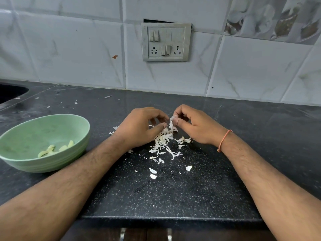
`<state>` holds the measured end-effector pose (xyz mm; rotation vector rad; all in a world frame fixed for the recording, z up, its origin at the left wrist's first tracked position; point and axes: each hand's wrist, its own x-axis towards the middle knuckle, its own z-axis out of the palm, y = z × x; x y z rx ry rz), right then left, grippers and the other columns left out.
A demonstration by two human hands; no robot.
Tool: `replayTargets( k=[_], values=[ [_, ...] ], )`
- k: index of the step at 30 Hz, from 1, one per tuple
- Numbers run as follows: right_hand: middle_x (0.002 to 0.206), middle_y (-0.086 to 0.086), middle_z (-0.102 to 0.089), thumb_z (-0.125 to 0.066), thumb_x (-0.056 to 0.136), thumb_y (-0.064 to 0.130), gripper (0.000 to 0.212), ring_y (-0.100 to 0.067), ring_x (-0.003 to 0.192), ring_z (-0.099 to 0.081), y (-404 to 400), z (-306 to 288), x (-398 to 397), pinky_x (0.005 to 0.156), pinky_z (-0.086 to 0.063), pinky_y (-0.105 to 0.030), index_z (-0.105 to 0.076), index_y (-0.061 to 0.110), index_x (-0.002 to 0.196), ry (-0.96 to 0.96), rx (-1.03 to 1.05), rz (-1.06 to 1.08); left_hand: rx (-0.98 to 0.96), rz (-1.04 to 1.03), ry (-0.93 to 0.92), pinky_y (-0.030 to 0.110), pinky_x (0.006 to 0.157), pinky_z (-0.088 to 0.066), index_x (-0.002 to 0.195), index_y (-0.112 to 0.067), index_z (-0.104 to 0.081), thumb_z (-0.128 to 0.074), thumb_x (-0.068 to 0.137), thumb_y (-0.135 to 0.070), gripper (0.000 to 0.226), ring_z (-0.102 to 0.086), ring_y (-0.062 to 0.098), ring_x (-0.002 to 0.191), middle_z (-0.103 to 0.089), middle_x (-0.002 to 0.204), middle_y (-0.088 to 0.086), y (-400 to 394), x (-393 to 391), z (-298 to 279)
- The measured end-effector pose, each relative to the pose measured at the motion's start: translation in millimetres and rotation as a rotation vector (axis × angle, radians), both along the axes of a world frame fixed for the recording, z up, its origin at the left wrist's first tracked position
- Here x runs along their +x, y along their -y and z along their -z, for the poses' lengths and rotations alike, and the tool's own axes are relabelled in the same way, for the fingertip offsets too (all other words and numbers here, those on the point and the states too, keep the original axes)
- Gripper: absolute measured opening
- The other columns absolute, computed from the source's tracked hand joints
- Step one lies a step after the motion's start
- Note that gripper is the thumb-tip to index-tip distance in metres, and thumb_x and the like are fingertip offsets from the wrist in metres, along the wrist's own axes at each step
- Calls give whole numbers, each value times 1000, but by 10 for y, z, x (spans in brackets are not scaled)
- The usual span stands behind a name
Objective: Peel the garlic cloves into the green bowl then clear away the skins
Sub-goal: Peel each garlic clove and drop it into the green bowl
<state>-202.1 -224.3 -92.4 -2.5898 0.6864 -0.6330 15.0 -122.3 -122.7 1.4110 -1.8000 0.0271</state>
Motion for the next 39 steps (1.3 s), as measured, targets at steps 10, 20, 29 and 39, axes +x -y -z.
replayTargets(
  k=[10,20,29,39],
  values=[
    [78,9,-76,-83,92,27,10,0,60,-64,-87,18,54,58,-54,-19,-75,24,98,207,206,-7,32,-39,-49,21,68,-54,98,-35,-83,-82,92,-35,6,-69,4,76,-76,84,-21,-16,6,-25],
    [95,-4,-79,-84,88,3,29,-15,80,-70,-26,79,92,61,-59,-27,-77,8,116,455,444,-82,19,-72,-193,34,65,-54,95,-35,-80,-78,95,-34,2,-69,15,67,-75,73,-13,3,-7,-14],
    [93,-6,-80,-84,89,11,15,-11,72,-68,-77,126,137,66,-60,-32,-81,10,104,481,411,-59,29,-41,-202,13,60,-45,90,-36,-80,-80,93,-32,5,-67,8,68,-72,75,-24,-29,-53,-24],
    [83,3,-80,-89,88,24,8,-13,71,-73,-40,136,124,71,-63,-38,-83,22,93,449,241,12,43,-8,-416,37,79,-63,109,-31,-82,-79,94,-25,16,-76,20,76,-80,96,-14,-19,-15,-58]
  ],
)
